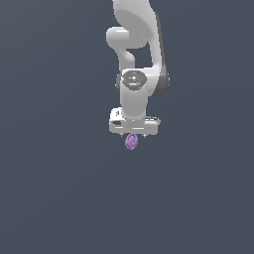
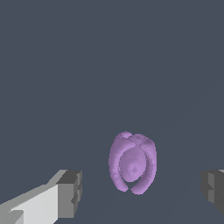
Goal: Pick up the object and move it to a goal position.
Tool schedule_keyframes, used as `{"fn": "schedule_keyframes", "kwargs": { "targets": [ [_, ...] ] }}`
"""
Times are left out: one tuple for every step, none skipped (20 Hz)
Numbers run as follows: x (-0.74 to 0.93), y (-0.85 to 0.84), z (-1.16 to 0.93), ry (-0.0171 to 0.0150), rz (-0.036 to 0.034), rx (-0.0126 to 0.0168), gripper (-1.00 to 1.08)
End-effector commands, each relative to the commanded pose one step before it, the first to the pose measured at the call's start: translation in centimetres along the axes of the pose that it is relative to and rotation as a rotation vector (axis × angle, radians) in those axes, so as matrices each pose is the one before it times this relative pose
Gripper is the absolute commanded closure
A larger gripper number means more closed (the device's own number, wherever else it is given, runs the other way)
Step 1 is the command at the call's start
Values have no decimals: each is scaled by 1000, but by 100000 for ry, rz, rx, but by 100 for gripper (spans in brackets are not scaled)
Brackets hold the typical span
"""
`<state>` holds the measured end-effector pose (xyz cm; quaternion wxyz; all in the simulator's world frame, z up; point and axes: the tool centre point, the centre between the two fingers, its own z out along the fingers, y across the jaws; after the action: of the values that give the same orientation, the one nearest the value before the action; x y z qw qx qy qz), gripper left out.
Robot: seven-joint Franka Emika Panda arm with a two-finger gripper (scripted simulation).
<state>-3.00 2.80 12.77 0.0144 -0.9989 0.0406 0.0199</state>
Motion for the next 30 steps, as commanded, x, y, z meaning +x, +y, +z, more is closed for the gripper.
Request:
{"fn": "schedule_keyframes", "kwargs": {
  "targets": [
    [-519,159,1025,984,3981,-682,-92],
    [-223,78,409,438,1664,-268,-92],
    [-212,76,372,411,1537,-239,-92],
    [-199,74,337,382,1412,-212,-92],
    [-185,71,303,352,1286,-186,-92],
    [-170,67,271,321,1161,-163,-92],
    [-154,62,239,289,1037,-141,-92],
    [-138,56,209,257,914,-121,-92],
    [-121,50,179,224,791,-102,-92],
    [-103,44,150,190,669,-84,-92],
    [-85,37,122,156,548,-68,-92],
    [-66,30,94,122,427,-52,-92],
    [-48,18,68,86,299,-36,-92],
    [-30,9,41,50,174,-21,-92],
    [-9,7,13,19,66,-8,-92],
    [34,-28,-55,-179,-403,27,-92],
    [-2,-1,35,0,0,0,-92],
    [-5,-3,104,0,0,0,-92],
    [-8,-5,172,0,0,0,-92],
    [-11,-7,241,0,0,0,-92],
    [-8,25,294,28,63,-5,-92],
    [-19,-10,374,0,0,0,-92],
    [-16,22,425,28,63,-5,-92],
    [-26,-13,502,0,0,0,-92],
    [-17,33,538,40,89,-7,-92],
    [-24,-15,530,0,0,0,-92],
    [-7,19,450,28,63,-5,-92],
    [2,19,384,28,63,-5,-92],
    [3,-15,332,0,0,0,-92],
    [11,-15,263,0,0,0,-92]
  ]
}}
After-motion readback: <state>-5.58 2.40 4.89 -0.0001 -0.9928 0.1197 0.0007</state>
